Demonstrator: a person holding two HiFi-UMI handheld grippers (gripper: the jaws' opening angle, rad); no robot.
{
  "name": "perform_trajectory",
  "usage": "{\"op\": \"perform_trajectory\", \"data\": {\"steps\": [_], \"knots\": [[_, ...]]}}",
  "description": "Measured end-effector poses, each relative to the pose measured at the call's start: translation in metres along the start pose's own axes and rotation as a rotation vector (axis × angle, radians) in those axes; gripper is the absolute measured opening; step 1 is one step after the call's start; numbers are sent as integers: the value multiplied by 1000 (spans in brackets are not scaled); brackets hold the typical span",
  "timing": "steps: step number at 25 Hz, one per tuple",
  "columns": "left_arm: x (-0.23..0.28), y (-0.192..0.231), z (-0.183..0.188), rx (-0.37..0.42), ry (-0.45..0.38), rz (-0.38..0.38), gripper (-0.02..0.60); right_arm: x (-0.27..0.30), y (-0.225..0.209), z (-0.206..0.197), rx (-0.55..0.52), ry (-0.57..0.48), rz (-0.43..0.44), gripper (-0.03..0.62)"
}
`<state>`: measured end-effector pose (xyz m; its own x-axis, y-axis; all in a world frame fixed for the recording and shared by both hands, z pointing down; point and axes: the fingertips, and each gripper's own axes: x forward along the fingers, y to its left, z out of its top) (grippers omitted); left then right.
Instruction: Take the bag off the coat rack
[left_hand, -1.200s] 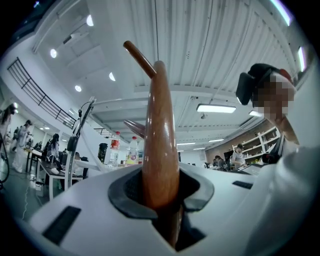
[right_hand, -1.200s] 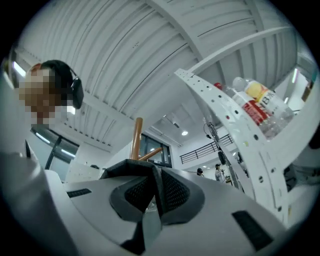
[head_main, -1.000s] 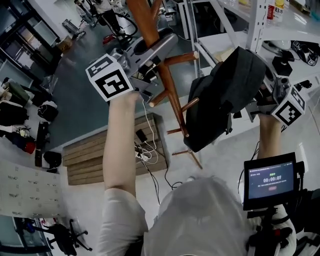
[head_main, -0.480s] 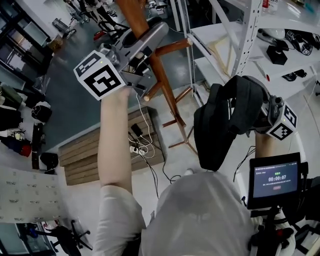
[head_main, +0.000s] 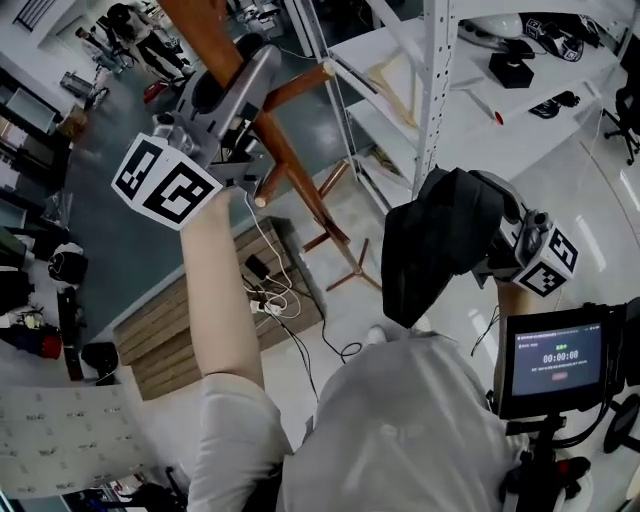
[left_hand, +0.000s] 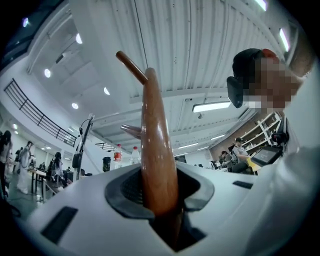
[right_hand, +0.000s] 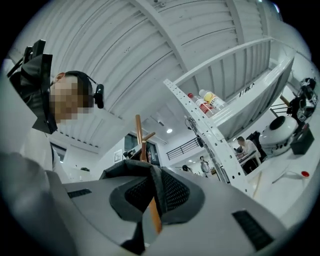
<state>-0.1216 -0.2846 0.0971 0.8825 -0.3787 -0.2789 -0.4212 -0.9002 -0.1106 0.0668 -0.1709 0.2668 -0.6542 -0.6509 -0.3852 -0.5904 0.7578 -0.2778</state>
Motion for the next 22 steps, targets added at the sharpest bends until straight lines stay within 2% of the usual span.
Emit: {"op": "perform_trajectory", "data": {"steps": [3, 5, 7, 10, 16, 22], "knots": [[5, 4, -8, 30, -3, 9, 109, -7, -21, -3, 7, -7, -57, 37], [0, 6, -7, 65, -6, 24, 134, -8, -25, -5, 15, -7, -86, 37], [-8, 10, -3, 70, -18, 39, 217, -7, -29, -8, 27, -4, -105, 37], [-18, 17, 1, 59, -30, 61, 267, -6, -40, -16, 37, 7, -127, 37], [-59, 12, 8, 52, -37, 96, 265, 6, -45, -22, 27, 52, -128, 37], [-109, -19, -12, 41, -45, 167, 265, 12, -43, -21, 23, 65, -113, 37]]}}
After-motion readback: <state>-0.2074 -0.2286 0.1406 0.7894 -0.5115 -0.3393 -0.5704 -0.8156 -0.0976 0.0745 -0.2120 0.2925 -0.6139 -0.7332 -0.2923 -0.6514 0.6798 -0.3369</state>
